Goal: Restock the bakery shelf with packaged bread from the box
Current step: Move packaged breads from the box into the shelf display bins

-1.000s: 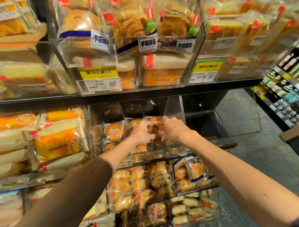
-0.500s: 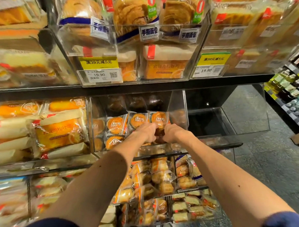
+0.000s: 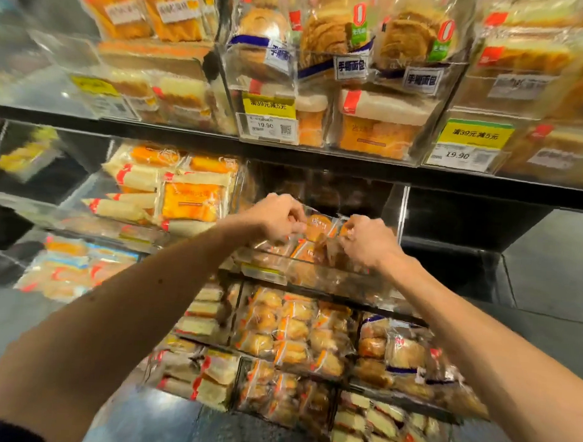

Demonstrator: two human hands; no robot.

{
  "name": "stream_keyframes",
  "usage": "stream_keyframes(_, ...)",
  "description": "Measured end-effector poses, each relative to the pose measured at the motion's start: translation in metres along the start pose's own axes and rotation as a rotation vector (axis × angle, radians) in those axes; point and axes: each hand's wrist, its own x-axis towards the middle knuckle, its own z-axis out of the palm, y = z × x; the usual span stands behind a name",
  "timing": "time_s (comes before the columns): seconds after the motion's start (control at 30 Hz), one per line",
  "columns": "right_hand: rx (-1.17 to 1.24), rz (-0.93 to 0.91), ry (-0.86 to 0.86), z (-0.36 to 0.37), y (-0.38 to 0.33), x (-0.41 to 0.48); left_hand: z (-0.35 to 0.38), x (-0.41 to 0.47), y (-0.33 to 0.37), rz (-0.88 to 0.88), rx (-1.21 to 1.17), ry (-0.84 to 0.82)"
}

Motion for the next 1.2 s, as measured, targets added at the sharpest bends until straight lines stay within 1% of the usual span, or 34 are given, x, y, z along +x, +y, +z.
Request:
stream_keyframes(0.1, -0.056, -0.136, 0.001, -0.006, -0.033, -0.006, -0.027, -0.039, -0.012, -0.013, -0.007, 0.086)
stream_keyframes(0.17, -0.075, -0.274, 0.026, -0.007, -0.069, -0.013, -0.051, -0.073, -0.027, -0.019, 0.029, 0.123)
stream_keyframes(0.23, -0.046, -0.436, 0.037, -0.003, -0.115, -0.024, -0.078, -0.119, -0.053, -0.045, 0.122, 0.19)
stream_keyframes(0.33, 0.006, -0.679, 0.016, 0.02, -0.2, -0.047, -0.113, -0.217, -0.103, -0.013, 0.322, 0.436)
stream_keyframes(0.37, 0.032, -0.76, 0.012, 0.032, -0.231, -0.058, -0.122, -0.254, -0.119, -0.034, 0.368, 0.498)
stream_keyframes(0.43, 0.075, -0.934, -0.018, 0.062, -0.295, -0.084, -0.133, -0.333, -0.15, -0.206, 0.406, 0.56)
stream_keyframes(0.53, 0.051, -1.173, -0.11, 0.115, -0.391, -0.132, -0.128, -0.449, -0.209, -0.45, 0.467, 0.611)
stream_keyframes(0.67, -0.067, -1.392, -0.268, 0.194, -0.511, -0.207, -0.105, -0.594, -0.288, -0.733, 0.44, 0.61)
stream_keyframes(0.8, -0.2, -1.528, -0.388, 0.272, -0.618, -0.279, -0.084, -0.7, -0.355, -0.917, 0.402, 0.626)
stream_keyframes(0.9, -0.289, -1.57, -0.466, 0.322, -0.687, -0.321, -0.073, -0.756, -0.406, -1.073, 0.336, 0.631)
stream_keyframes(0.97, -0.312, -1.57, -0.508, 0.35, -0.726, -0.341, -0.067, -0.783, -0.439, -1.169, 0.266, 0.591)
stream_keyframes(1.03, -0.33, -1.566, -0.532, 0.376, -0.759, -0.352, -0.064, -0.805, -0.474, -1.215, 0.226, 0.581)
stream_keyframes(1.2, -0.391, -1.54, -0.588, 0.435, -0.839, -0.35, -0.068, -0.831, -0.573, -1.316, 0.037, 0.639)
